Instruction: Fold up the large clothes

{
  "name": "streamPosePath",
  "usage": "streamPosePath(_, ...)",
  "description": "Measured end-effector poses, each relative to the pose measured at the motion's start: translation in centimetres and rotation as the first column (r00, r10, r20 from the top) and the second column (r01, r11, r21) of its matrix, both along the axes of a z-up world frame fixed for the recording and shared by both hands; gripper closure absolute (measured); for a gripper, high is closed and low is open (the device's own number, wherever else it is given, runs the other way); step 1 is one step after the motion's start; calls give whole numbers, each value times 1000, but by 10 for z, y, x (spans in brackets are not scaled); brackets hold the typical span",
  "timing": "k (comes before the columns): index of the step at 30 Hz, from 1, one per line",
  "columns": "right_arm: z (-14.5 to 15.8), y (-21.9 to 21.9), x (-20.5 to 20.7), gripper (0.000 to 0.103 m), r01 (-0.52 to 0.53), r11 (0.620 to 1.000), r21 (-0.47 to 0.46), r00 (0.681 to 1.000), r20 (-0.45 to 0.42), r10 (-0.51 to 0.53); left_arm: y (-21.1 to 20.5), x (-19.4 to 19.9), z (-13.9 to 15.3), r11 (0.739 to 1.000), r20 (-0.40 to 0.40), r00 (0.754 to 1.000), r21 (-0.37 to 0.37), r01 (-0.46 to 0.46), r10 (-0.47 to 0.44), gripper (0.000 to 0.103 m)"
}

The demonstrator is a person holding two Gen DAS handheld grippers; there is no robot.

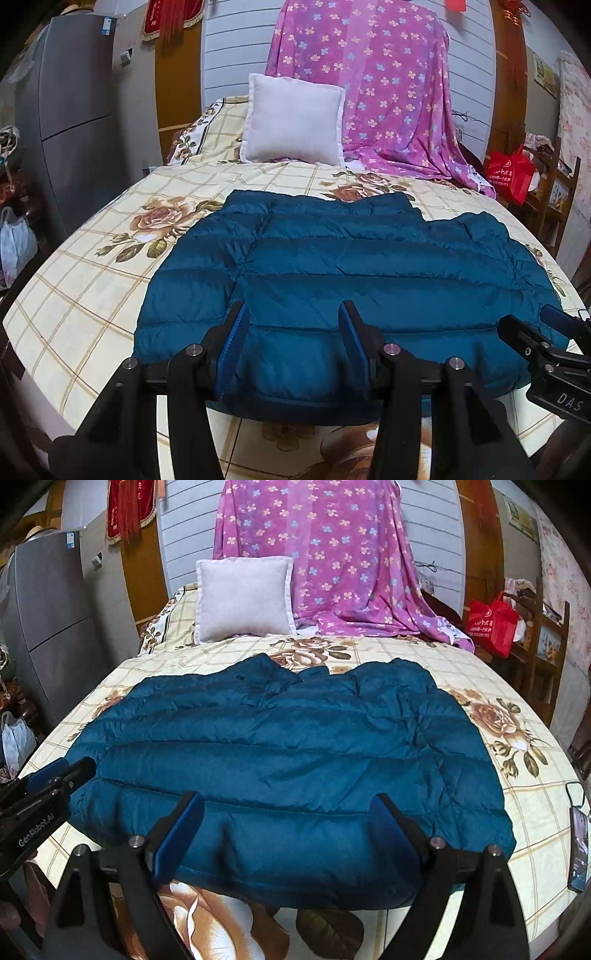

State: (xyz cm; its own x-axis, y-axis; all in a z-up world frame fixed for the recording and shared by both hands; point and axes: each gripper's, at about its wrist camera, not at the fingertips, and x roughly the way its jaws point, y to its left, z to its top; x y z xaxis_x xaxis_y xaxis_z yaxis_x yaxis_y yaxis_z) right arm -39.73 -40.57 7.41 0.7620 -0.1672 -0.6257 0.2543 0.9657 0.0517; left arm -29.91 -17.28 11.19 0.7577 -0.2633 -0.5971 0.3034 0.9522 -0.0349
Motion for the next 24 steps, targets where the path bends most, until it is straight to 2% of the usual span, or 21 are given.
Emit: streamPosePath(24,-3,-4,0,10,13,999,34,1000,-2,-13,-2,-6,4,1000,24,1000,12,3,-3,67)
